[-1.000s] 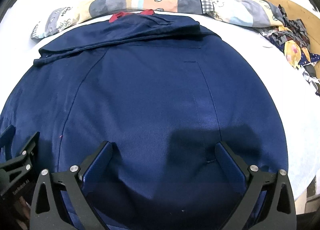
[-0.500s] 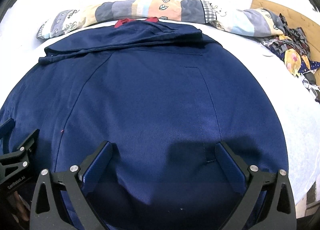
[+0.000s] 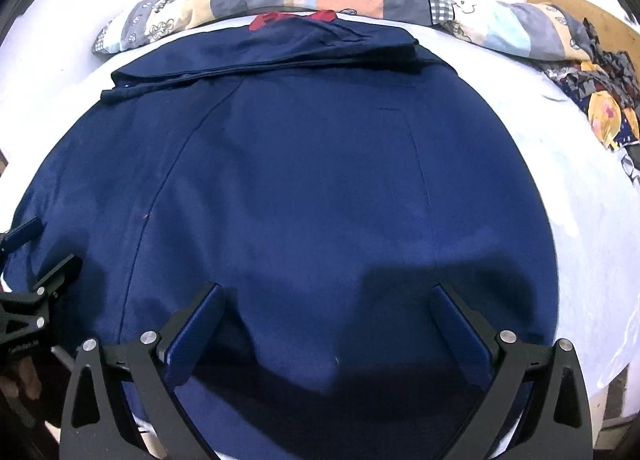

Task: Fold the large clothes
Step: 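Move both grippers over the shirt toward its hem, then grasp the navy shirt hem with the right gripper while the left gripper grasps it too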

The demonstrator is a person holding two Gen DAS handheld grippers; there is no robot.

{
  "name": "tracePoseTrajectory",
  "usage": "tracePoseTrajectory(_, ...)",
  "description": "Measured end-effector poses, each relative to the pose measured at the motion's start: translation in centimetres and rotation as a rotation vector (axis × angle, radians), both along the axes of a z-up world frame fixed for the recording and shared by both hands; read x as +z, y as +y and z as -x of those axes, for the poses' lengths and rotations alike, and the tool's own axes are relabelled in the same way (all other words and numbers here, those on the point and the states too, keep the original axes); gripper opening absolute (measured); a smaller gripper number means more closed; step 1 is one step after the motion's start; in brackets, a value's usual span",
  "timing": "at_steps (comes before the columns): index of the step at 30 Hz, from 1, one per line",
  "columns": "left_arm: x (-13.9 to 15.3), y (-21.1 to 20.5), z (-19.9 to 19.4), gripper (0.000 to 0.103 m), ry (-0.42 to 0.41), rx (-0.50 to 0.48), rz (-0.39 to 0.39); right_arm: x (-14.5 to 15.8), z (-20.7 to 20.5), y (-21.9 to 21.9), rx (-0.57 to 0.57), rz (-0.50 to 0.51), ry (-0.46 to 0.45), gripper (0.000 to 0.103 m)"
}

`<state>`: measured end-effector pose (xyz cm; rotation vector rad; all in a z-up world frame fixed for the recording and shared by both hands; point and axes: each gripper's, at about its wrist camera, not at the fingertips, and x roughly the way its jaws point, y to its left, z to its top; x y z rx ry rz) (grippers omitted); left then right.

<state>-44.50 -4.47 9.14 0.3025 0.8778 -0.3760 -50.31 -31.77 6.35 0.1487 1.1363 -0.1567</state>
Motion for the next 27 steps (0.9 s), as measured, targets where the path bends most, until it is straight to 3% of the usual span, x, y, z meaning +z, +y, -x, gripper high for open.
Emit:
tracePoseTrajectory(3,1.2,0.6,-0.3,0.101,-0.01,0.019,0.014,0.9,1.0,-0.8,-0.026,-0.05,-0.024,0.102)
tracePoseTrajectory(6,3.8,2.7,-0.7,0.101,-0.025,0.052,0.091,2.5,1.8,-2.5,-0.081,-0.135,-0.077,0.102)
tracePoseTrajectory(11,6.9,9.4,-2.6,0.101,-0.016,0.188,0.136,4.3,4.4,-8.9,-0.302,-0.297,-0.177,0.103)
tracePoseTrajectory(13,7.1,12.4,-3.4,0.101,0.026,0.272,0.191,3.7,6.1,-12.0,-0.432,-0.381,-0.183,0.103)
tracePoseTrajectory(16,5.9,16.6,-4.7,0.099,0.153,0.393,0.338,1.9,8.4,-15.3,-0.569,-0.531,-0.173,0.103)
tracePoseTrajectory(20,3.2,18.8,-6.2,0.076,0.308,0.435,0.386,-0.3,9.6,-16.2,-0.618,-0.616,-0.126,0.097)
tracePoseTrajectory(22,2.4,19.2,-6.8,0.062,0.353,0.431,0.403,-1.3,9.9,-16.1,-0.618,-0.656,-0.105,0.093)
tracePoseTrajectory(24,1.8,19.9,-7.7,0.055,0.39,0.442,0.423,-2.0,9.8,-15.3,-0.6,-0.68,-0.083,0.084)
tracePoseTrajectory(27,1.3,20.8,-8.1,0.043,0.418,0.437,0.449,-2.2,8.9,-14.1,-0.545,-0.651,-0.053,0.08)
